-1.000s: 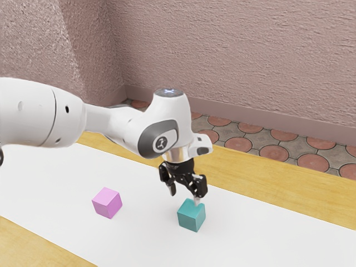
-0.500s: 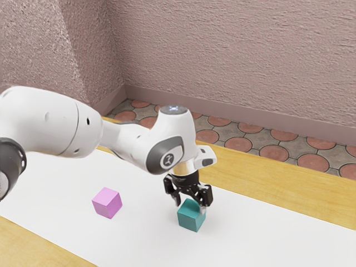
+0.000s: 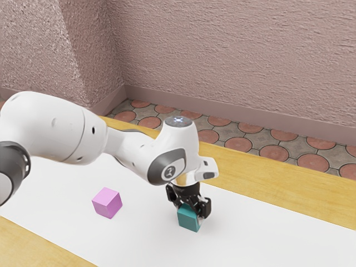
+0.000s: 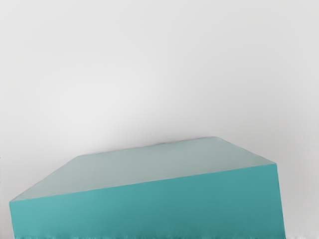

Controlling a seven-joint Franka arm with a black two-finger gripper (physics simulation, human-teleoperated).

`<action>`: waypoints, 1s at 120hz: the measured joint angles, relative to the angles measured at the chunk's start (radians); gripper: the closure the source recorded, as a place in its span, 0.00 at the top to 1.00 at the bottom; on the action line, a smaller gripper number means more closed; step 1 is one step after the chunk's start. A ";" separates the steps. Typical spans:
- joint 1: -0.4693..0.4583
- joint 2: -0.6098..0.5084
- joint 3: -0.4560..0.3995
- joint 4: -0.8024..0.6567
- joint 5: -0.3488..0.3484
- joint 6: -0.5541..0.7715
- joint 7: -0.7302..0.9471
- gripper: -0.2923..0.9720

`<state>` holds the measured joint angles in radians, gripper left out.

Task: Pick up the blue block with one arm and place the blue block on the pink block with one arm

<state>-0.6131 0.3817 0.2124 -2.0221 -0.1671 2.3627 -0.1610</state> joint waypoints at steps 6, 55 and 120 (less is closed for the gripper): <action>0.001 -0.001 0.000 -0.002 0.002 0.000 0.006 0.62; 0.053 -0.118 0.008 0.003 0.036 -0.036 0.022 0.52; 0.516 -0.446 -0.173 -0.288 0.208 -0.174 0.078 0.51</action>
<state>-0.0975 -0.0646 0.0392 -2.3103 0.0410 2.1884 -0.0827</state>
